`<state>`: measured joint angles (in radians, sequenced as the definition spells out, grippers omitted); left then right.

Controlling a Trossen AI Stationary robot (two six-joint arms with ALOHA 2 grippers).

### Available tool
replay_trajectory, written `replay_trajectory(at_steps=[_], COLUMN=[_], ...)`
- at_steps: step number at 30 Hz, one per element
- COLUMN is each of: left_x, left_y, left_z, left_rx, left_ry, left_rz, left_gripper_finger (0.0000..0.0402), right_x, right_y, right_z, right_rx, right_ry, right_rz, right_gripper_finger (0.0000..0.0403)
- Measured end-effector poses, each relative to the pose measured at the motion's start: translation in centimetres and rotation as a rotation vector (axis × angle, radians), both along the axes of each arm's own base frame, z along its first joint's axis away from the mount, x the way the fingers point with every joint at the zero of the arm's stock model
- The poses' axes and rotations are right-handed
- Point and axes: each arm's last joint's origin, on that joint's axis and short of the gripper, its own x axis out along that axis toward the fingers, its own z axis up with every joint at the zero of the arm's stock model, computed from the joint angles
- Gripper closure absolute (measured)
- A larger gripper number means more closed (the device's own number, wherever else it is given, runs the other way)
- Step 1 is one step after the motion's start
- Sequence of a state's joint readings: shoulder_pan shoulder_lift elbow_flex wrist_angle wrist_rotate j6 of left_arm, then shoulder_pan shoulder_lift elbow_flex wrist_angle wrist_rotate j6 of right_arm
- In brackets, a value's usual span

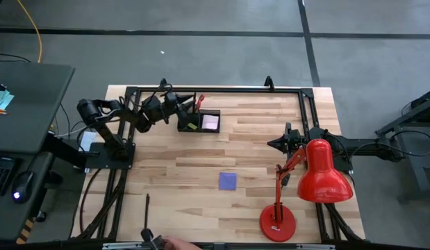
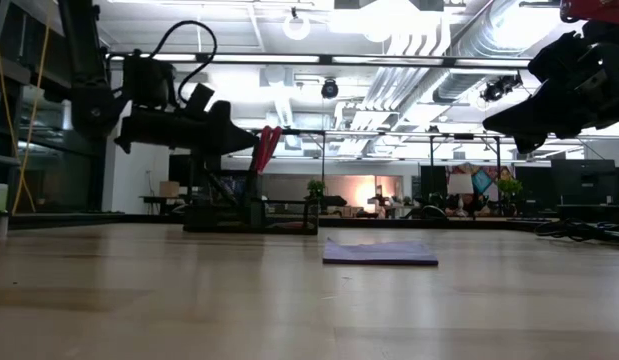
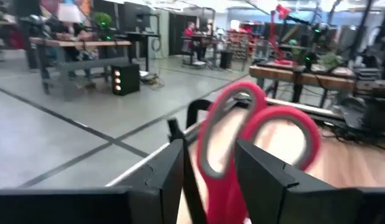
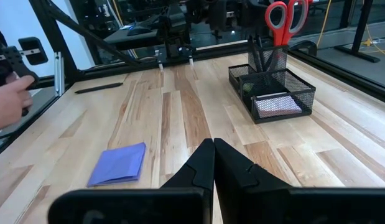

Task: Pick and place office supplies into organizer
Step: Put the black pen into the black desk organizer

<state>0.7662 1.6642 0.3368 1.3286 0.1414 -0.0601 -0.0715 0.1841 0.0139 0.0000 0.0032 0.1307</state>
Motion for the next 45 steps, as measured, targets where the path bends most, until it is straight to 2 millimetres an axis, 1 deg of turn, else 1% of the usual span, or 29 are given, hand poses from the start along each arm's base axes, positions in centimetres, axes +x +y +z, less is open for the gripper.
replay_trajectory(at_steps=[4, 8, 15, 18, 21, 24, 26, 30, 35, 37, 40, 45], left_x=[0.7, 1.5, 1.7, 1.7, 1.7, 1.7, 1.7, 1.6, 1.6, 1.6, 1.7, 1.8], left_y=[0.7, 1.5, 1.8, 1.8, 1.8, 1.8, 1.8, 1.7, 1.7, 1.7, 1.6, 1.5], left_z=[0.3, 0.3, 0.5, 0.4, 0.4, 0.4, 0.3, 0.2, 0.4, 0.6, 0.7, 0.5], left_rx=[-0.032, -0.086, -0.093, -0.112, -0.117, -0.123, -0.126, -0.145, -0.133, -0.12, -0.112, -0.128], left_ry=[0.011, 0.058, 0.066, 0.064, 0.061, 0.055, 0.058, 0.045, 0.029, 0.016, 0.013, 0.028], left_rz=[0.026, 0.031, 0.042, 0.057, 0.059, 0.06, 0.062, 0.061, 0.051, 0.033, -0.003, -0.047], left_gripper_finger=[0.0273, 0.0273, 0.0276, 0.0297, 0.0334, 0.0379, 0.039, 0.0378, 0.0394, 0.0392, 0.0373, 0.0329], right_x=[0.0, 0.0, 0.0, 0.0, 0.0, 0.0, 0.0, 0.0, 0.0, 0.0, 0.0, 0.0], right_y=[0.0, 0.0, 0.0, 0.0, 0.0, 0.0, 0.0, 0.0, 0.0, 0.0, 0.0, 0.0], right_z=[0.0, 0.0, 0.0, 0.0, 0.0, 0.0, 0.0, 0.0, 0.0, 0.0, 0.0, 0.0], right_rx=[0.0, 0.0, 0.0, 0.0, 0.0, 0.0, 0.0, 0.0, 0.0, 0.0, 0.0, 0.0], right_ry=[0.0, 0.0, 0.0, 0.0, 0.0, 0.0, 0.0, 0.0, 0.0, 0.0, 0.0, 0.0], right_rz=[0.0, 0.0, 0.0, 0.0, 0.0, 0.0, 0.0, 0.0, 0.0, 0.0, 0.0, 0.0], right_gripper_finger=[0.0402, 0.0402, 0.0402, 0.0402, 0.0402, 0.0402, 0.0402, 0.0402, 0.0402, 0.0402, 0.0402, 0.0402])
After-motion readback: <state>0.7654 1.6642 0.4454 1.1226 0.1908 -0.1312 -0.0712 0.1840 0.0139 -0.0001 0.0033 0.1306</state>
